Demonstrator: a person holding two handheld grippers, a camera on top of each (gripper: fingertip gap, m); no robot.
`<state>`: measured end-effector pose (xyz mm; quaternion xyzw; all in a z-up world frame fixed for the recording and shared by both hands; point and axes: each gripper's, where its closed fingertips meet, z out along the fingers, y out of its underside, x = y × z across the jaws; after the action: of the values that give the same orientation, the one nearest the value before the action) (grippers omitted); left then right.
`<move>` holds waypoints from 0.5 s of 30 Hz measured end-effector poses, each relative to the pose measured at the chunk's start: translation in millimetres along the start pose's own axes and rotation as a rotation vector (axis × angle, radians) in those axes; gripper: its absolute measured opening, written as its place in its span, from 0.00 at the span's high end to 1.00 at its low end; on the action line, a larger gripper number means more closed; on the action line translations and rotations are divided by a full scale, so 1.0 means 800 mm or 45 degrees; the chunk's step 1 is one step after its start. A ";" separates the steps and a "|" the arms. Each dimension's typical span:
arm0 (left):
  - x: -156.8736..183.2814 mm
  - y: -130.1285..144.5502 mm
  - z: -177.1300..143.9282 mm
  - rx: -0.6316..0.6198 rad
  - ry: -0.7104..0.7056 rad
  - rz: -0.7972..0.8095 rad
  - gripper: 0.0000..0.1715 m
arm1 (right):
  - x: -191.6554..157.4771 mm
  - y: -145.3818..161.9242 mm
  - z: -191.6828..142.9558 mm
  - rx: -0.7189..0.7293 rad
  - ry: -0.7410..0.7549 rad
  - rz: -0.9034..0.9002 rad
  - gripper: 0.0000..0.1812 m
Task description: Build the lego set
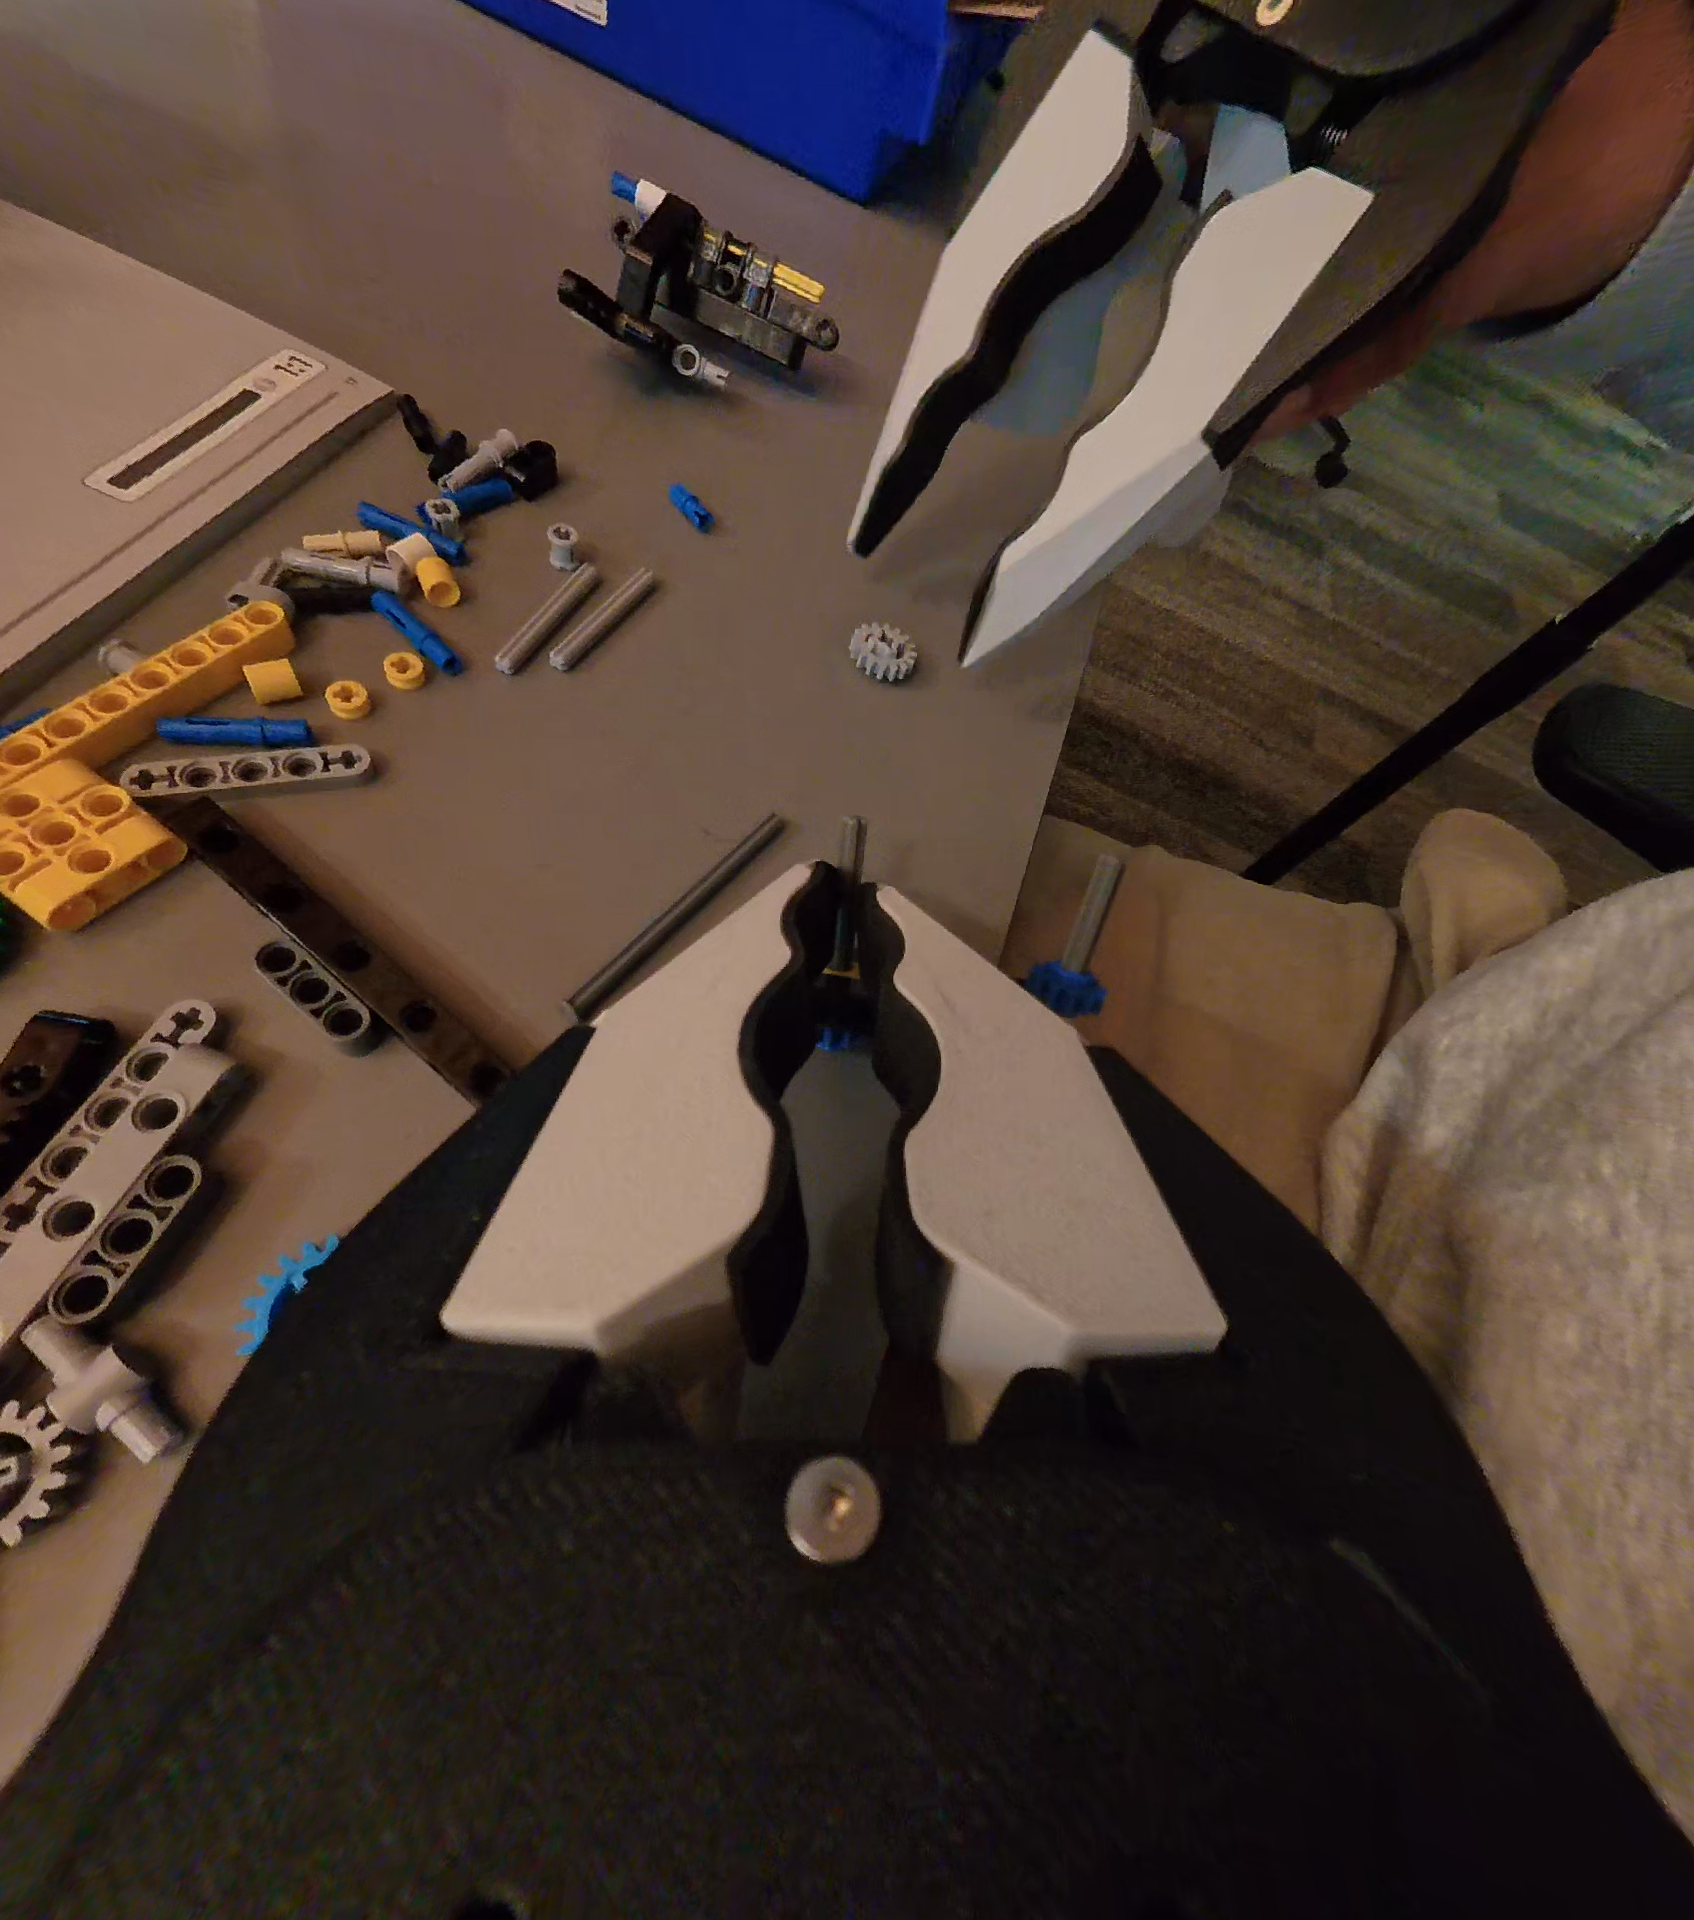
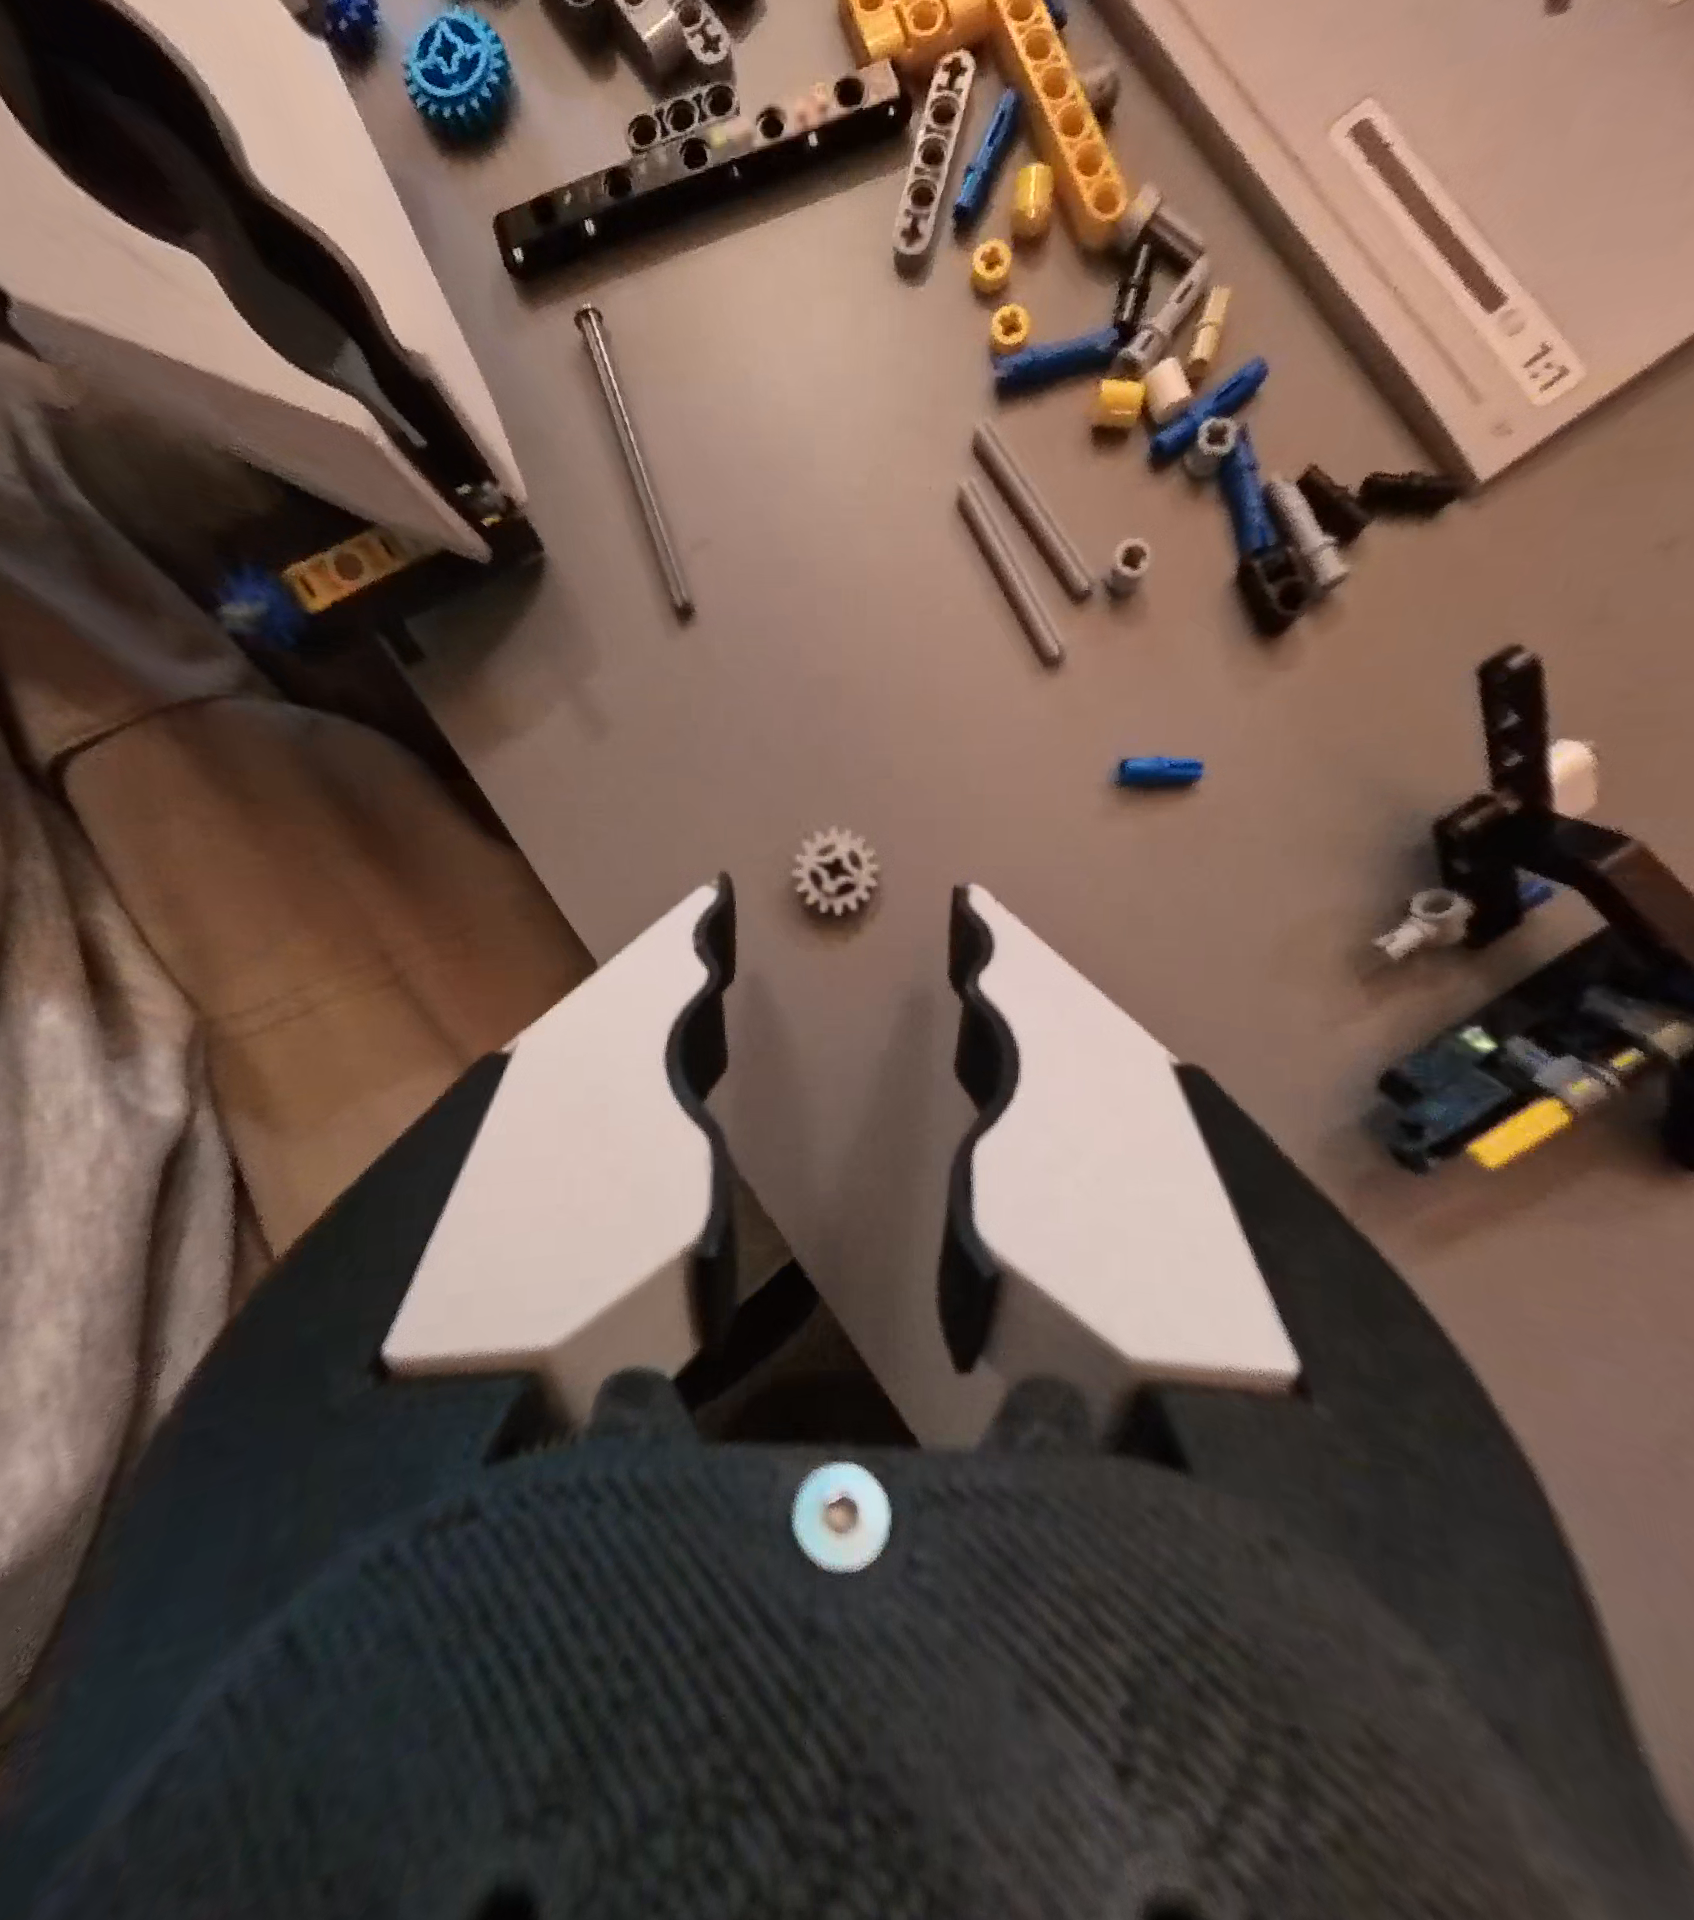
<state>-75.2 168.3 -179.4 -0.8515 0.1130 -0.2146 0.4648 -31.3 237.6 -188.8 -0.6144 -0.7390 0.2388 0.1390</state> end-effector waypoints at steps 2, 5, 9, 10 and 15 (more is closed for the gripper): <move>0.000 0.000 0.000 0.000 -0.001 -0.001 0.98 | 0.000 -0.001 0.006 -0.046 0.006 -0.017 0.80; 0.000 0.000 0.000 -0.001 0.001 -0.005 0.98 | 0.002 0.001 0.012 -0.112 0.026 -0.038 0.83; 0.000 0.000 0.000 -0.001 0.005 -0.011 0.98 | 0.000 0.004 0.017 -0.168 0.044 -0.055 0.89; -0.001 0.000 0.000 -0.001 0.005 -0.012 0.98 | 0.001 0.004 0.017 -0.178 0.060 -0.074 0.91; 0.000 0.000 0.000 -0.002 0.008 -0.013 0.98 | -0.014 -0.012 0.018 -0.056 -0.012 -0.124 0.92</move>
<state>-75.4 168.4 -179.5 -0.8517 0.1104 -0.2195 0.4628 -43.9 222.7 -194.9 -0.5796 -0.7737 0.2183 0.1332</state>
